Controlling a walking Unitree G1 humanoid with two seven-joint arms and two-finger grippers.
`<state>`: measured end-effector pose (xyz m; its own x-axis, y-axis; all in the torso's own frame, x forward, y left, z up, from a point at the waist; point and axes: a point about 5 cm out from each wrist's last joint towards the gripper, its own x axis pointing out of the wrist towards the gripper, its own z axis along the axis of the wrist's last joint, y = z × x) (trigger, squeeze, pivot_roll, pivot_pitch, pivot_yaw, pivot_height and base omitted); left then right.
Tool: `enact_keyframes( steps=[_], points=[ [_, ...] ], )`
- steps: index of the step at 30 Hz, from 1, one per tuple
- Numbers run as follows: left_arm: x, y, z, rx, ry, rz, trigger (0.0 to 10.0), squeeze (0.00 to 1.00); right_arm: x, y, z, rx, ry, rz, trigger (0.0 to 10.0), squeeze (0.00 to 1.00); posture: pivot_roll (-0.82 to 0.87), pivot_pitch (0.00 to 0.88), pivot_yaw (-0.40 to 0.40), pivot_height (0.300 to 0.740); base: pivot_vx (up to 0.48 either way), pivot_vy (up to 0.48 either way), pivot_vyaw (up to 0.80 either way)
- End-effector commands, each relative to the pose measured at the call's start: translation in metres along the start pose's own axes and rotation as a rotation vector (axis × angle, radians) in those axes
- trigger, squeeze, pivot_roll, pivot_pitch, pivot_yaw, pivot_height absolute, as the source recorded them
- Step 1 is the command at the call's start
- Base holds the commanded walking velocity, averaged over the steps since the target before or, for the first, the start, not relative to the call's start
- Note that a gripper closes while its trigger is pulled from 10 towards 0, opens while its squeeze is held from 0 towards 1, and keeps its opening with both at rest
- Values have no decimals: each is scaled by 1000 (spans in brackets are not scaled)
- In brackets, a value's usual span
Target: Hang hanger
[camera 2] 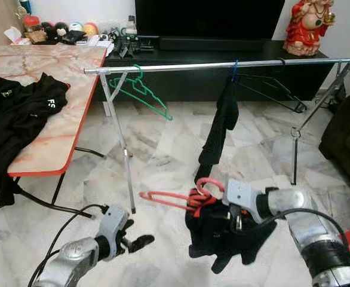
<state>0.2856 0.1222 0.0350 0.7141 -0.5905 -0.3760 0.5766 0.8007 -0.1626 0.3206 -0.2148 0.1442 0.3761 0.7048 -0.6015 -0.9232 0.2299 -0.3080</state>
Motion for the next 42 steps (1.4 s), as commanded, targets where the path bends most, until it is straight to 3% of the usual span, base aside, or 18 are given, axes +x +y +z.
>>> enact_keyframes(
  steps=[1,5,7,8,9,15,19,31,36,37,38,39,42],
  points=[
    [1,1,-8,-52,4,8,10000,1000,-11,-9,18,-41,-57,-32,0,0,9,102,-56,740,0,0,0],
    [3,4,-12,-72,7,24,10000,1000,-13,-10,31,-79,-86,-26,0,0,8,107,-61,740,0,0,0],
    [3,8,-10,-120,-33,46,10000,1000,-15,-12,43,-104,-123,-29,0,0,6,110,-63,740,0,0,0],
    [4,9,-9,-137,-48,52,10000,690,-16,-12,48,-114,-135,-29,0,0,4,112,-65,740,0,0,0],
    [4,9,-9,-152,-58,56,10000,0,-16,-13,52,-125,-145,-27,0,0,4,112,-65,740,0,0,0],
    [9,6,-10,-196,-82,12,10000,0,-14,-4,74,-187,-185,17,0,0,-13,107,-76,740,0,0,0],
    [15,5,2,-195,-145,-3,10000,0,-12,9,89,-228,-218,76,0,0,-17,106,-82,740,0,0,0],
    [20,9,22,-192,-281,5,10000,0,-13,24,93,-230,-203,137,0,0,-31,105,-91,740,0,0,0],
    [21,8,24,-180,-279,-8,10000,0,-14,24,93,-226,-198,134,0,0,-30,104,-90,740,0,0,0],
    [21,8,23,-176,-276,-15,1569,0,-14,24,92,-224,-195,131,0,0,-28,102,-92,740,0,0,0],
    [21,8,22,-175,-276,-17,1569,0,-14,24,92,-224,-195,131,0,0,-28,102,-92,740,0,0,0],
    [21,7,21,-171,-276,-28,0,0,-14,24,92,-223,-194,131,0,0,-29,101,-91,740,0,0,0],
    [21,4,20,-173,-283,-53,0,0,-14,23,92,-216,-191,127,0,0,-28,98,-92,740,0,0,0]
  ],
)
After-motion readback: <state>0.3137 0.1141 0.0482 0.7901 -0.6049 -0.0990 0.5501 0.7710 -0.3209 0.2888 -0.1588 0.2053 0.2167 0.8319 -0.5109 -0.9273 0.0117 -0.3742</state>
